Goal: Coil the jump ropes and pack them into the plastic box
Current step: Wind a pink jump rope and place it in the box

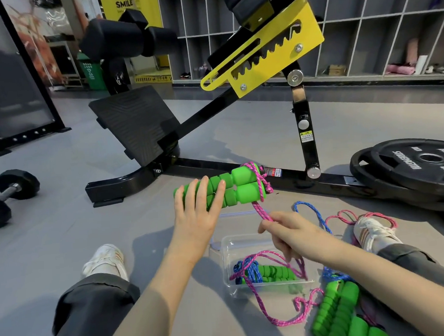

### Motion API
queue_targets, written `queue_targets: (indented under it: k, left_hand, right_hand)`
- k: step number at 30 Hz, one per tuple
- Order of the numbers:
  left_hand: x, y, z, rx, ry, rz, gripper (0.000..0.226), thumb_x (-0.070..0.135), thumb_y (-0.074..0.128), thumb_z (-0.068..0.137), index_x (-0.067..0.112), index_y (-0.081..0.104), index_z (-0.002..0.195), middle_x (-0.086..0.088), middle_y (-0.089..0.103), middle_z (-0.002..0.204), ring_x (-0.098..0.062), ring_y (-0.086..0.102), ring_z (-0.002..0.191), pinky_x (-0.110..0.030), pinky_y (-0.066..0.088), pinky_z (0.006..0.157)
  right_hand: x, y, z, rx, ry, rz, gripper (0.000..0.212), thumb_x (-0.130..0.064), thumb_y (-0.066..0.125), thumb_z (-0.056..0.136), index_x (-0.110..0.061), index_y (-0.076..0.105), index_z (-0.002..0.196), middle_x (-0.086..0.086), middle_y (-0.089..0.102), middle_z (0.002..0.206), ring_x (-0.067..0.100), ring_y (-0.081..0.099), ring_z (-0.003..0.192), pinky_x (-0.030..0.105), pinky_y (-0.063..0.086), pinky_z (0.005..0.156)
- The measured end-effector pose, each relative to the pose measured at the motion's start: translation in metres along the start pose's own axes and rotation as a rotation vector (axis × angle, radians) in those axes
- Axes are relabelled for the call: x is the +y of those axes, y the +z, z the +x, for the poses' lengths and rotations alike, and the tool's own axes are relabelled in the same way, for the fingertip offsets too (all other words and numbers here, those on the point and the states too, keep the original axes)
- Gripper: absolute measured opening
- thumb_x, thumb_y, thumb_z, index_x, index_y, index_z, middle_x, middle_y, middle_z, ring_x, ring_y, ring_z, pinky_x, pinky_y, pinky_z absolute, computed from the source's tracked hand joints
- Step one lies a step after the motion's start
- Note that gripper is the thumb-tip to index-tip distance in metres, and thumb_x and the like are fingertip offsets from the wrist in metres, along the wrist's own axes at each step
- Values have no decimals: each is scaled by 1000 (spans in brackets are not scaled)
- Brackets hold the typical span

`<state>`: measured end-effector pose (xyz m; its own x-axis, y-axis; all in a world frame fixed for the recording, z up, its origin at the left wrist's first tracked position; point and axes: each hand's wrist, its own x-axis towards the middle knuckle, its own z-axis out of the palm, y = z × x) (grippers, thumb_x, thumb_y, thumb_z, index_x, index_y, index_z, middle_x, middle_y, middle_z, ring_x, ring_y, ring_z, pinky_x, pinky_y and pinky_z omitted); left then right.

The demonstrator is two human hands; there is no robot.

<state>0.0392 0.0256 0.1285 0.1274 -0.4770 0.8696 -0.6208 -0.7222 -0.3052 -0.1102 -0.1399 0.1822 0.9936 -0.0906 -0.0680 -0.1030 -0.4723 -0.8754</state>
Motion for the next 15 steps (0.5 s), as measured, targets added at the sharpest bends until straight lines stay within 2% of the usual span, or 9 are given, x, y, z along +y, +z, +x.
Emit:
queue_targets:
  k: [3,7,9,11,13,15]
  left_hand:
    - [-3,4,-8,-73,12,28,55,-8,10,91,6,39,136,-25,41,125,-41,44,111,-58,45,90]
    - [-6,8,-14,-107,32,58,57,-6,7,90,6,39,136,-25,40,125,-41,43,110,-58,44,90]
    - [-6,10,-16,-111,47,62,57,-6,8,89,6,40,135,-26,40,125,-41,43,110,-58,41,91]
    - [-5,12,-16,-95,65,75,55,-8,13,89,6,42,133,-25,41,124,-40,43,108,-57,39,91]
    - [-4,14,-17,-65,79,65,51,-9,18,90,7,44,132,-25,42,122,-40,45,107,-56,38,90]
    - [-3,15,-19,-56,98,49,49,-9,23,90,8,44,132,-24,42,123,-40,45,107,-55,38,91]
  right_hand:
    - [-10,-12,-9,-134,-12,-92,21,-26,47,98,-8,55,97,3,44,55,15,46,46,14,37,42]
    - [-23,-31,-15,-267,-39,-168,16,-24,52,95,-9,56,96,-2,41,52,12,46,42,19,40,44]
    - [-28,-43,-17,-295,-60,-153,12,-17,53,94,-8,58,98,-5,39,49,12,39,37,21,44,47]
    - [-36,-56,-22,-323,-84,-131,9,-16,56,92,-9,61,95,-3,43,47,14,36,36,17,40,43]
    - [-44,-68,-28,-340,-108,-106,12,-22,59,88,-11,64,90,0,44,48,14,37,35,19,40,46]
    - [-48,-76,-31,-273,-147,-88,19,-31,59,84,-14,68,86,0,39,46,11,38,35,23,38,47]
